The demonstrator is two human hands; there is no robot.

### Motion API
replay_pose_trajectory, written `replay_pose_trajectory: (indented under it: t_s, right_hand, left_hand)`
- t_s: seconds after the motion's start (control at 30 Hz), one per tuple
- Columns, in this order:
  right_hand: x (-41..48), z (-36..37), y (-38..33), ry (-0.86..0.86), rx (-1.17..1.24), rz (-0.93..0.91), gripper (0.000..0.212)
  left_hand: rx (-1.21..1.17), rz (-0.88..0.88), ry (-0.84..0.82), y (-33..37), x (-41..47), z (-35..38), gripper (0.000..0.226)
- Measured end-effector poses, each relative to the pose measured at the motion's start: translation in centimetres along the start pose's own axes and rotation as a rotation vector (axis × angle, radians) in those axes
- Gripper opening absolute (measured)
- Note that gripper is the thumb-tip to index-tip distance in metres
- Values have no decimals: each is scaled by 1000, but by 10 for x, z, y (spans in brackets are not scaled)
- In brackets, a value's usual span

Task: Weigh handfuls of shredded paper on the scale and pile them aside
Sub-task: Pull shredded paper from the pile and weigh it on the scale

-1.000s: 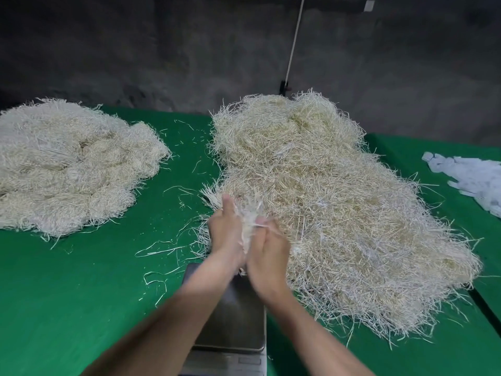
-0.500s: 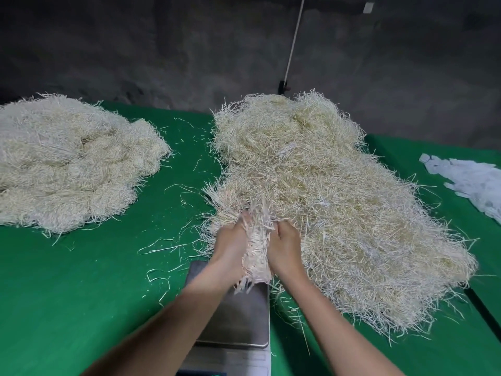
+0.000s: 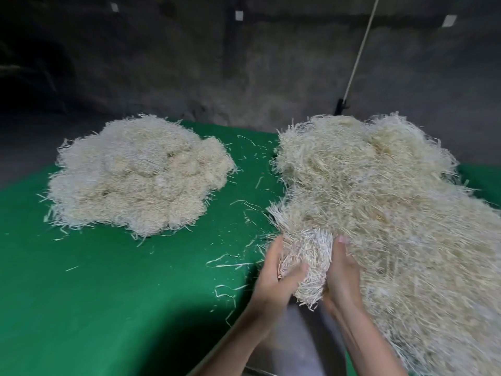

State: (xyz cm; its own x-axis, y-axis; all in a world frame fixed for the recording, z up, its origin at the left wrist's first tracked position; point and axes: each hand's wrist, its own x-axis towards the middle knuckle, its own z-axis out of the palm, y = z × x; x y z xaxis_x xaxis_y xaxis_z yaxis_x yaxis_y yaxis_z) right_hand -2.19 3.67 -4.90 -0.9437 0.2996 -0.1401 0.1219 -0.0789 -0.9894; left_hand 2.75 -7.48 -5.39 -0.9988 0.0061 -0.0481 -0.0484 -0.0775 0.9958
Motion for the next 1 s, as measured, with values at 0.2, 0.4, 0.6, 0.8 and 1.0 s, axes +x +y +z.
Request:
replay_pose_trajectory:
  t_s: [0.2, 0.4, 0.6, 0.8, 1.0]
  right_hand:
    - [-3, 80, 20, -225, -86, 121, 64]
    - [0, 161, 33, -346, -280, -51, 41]
    - [29, 187, 48, -694, -232, 200, 35]
    - [36, 194, 98, -836, -724, 0, 13]
    - [33, 206, 142, -967, -1168, -102, 41]
  left_hand:
    - [29, 65, 242, -13, 8, -49, 42]
    - [110, -101, 263, -19, 41, -108, 26]
    - [-154, -135, 623, -42, 88, -210, 25]
    - [-309, -157, 1071, -73, 121, -332, 34]
    - [-378, -136, 1217, -90, 153, -415, 62]
